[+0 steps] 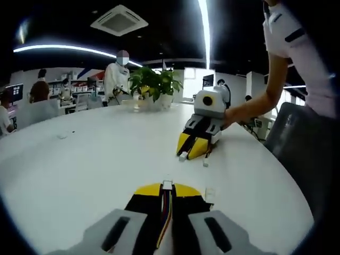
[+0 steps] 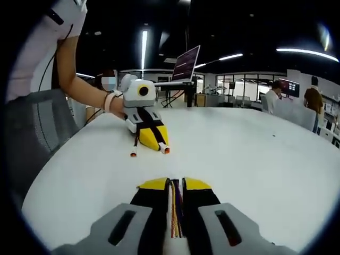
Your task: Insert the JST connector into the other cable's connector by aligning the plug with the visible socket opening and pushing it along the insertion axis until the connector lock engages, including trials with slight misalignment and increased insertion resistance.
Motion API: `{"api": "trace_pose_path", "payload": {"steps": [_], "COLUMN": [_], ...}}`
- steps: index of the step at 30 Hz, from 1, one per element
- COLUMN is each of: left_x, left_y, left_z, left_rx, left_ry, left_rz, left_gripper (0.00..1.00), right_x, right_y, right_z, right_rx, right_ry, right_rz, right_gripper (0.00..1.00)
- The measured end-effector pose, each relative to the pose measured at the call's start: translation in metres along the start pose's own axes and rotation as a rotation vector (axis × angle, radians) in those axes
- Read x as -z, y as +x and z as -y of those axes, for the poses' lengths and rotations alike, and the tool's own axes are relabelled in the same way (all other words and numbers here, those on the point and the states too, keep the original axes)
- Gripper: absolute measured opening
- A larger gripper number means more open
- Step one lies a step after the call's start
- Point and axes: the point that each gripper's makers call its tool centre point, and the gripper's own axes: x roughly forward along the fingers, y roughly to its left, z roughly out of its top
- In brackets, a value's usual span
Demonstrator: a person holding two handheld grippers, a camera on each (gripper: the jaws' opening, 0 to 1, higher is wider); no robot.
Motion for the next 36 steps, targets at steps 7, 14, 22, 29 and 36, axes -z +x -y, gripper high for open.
{"api": "trace_pose_path", "payload": {"steps": [7, 14, 22, 29, 36], "left_x": [-0.001, 0.001, 0.003, 0.000, -0.014], "left_y": [0.002, 0.002, -0.002, -0.005, -0.003], "left_z": [0.000, -0.003, -0.006, -0.006, 0.005], "left_rx": [0.008, 0.013, 0.031, 0.045, 0.079], "left_ry": [0.017, 0.030, 0.056, 0.076, 0.104], "left_rz": [-0.007, -0.012, -0.049, -0.045, -0.037], "left_gripper": [0.00, 0.00, 0.00, 0.00, 0.00], "right_x": [-0.001, -0.002, -0.005, -0.022, -0.030], "right_y": [0.002, 0.002, 0.002, 0.006, 0.006], "right_z": [-0.002, -0.003, -0.010, -0.015, -0.017], "right_rx": [-0.005, -0.005, -0.022, -0.052, -0.074], "right_ry": [0.010, 0.013, 0.027, 0.001, -0.013], "right_rz": [0.010, 0.009, -0.005, 0.016, 0.031], "right_gripper": [0.04, 0.04, 0.03, 0.03, 0.03]}}
